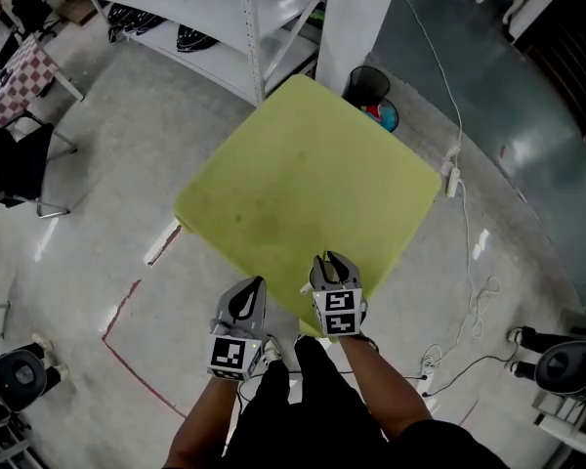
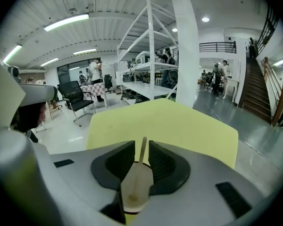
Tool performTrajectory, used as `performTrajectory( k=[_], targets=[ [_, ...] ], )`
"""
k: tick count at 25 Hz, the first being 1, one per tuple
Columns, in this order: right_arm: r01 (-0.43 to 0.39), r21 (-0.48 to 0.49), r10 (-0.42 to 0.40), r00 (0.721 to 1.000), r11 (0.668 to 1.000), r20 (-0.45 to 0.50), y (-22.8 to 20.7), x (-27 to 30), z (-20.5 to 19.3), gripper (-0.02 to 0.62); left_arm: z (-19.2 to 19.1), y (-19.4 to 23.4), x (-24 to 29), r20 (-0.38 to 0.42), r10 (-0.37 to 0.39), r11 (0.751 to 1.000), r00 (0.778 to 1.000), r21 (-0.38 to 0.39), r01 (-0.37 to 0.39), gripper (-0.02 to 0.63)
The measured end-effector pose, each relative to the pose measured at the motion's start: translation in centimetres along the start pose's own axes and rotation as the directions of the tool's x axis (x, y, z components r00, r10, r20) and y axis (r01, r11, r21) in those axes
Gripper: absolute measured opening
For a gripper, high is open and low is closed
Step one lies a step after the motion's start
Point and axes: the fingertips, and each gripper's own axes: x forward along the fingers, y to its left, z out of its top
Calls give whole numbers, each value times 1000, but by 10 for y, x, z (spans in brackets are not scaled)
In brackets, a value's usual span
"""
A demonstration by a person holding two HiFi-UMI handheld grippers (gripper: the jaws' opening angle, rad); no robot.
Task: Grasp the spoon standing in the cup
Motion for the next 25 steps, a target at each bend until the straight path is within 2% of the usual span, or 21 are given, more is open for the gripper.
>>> performTrajectory(
  k=[4, 12, 19, 25],
  targets=[
    [36, -3, -36, 999, 999, 3, -4, 0, 2, 41, 1, 3, 0, 0, 3, 1000, 1000, -2, -3, 6],
    [55, 12, -55, 998, 998, 40, -5, -5, 7, 28, 0, 4, -8, 3, 6, 1000, 1000, -2, -6, 6],
    [73, 15, -74, 990, 997, 118, 0, -29, 30, 28, 7, 0, -26, 8, 2, 1000, 1000, 8, -2, 6],
    [107, 24, -109, 971, 994, 214, 0, -68, 65, 28, 25, -5, -40, 35, -12, 1000, 999, 19, 11, 6]
  ],
)
